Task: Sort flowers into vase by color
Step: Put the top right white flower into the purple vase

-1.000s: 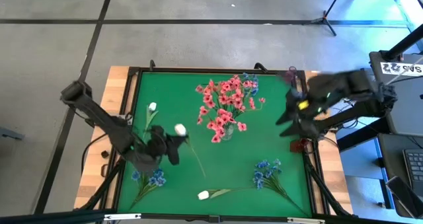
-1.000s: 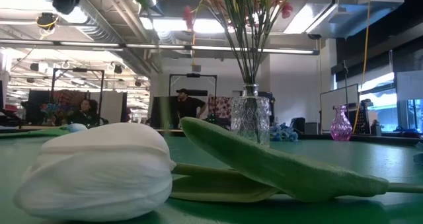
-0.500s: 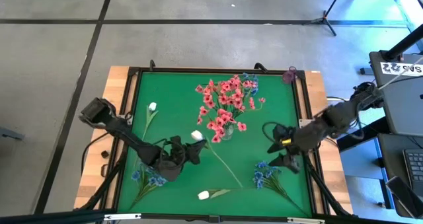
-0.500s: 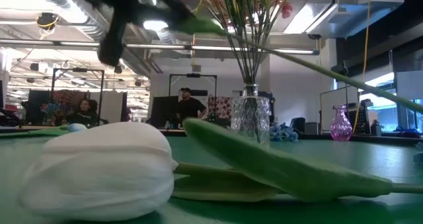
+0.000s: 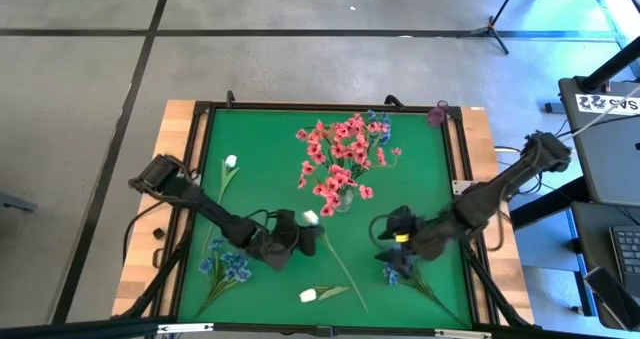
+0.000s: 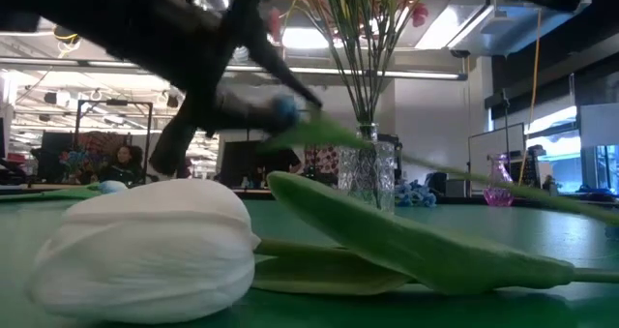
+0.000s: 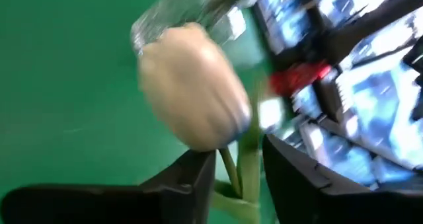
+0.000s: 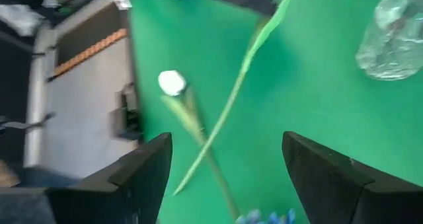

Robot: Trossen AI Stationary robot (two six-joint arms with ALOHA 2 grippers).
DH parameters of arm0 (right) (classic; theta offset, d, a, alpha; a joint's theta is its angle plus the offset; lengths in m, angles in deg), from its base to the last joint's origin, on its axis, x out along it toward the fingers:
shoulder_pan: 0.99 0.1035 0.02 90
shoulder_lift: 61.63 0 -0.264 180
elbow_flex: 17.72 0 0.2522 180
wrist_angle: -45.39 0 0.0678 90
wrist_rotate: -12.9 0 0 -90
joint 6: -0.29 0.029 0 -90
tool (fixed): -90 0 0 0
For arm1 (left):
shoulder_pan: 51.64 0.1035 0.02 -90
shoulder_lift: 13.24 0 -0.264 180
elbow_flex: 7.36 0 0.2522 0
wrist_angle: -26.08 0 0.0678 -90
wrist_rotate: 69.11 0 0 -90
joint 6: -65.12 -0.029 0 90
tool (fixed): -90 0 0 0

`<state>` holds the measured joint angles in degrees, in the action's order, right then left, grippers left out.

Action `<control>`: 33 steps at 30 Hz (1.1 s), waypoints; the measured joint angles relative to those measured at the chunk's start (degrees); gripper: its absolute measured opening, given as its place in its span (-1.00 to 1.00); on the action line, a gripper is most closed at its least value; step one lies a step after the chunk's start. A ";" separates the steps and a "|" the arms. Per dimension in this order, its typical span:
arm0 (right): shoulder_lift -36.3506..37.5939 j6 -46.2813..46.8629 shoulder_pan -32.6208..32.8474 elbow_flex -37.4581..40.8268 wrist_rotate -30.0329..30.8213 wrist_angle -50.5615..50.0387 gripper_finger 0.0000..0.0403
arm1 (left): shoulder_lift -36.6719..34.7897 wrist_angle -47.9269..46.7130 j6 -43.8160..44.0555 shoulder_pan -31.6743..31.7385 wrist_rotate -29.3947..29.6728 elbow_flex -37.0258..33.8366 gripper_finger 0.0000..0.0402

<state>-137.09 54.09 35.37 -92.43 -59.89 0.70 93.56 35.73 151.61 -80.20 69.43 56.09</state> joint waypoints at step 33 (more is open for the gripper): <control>-39.65 1.24 -3.56 -0.01 16.98 35.67 0.26 | -2.25 -3.29 -16.17 3.05 -22.76 0.00 -0.11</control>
<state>-176.74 55.33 31.81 -92.45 -42.91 36.37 91.31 32.44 135.44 -77.15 46.68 56.09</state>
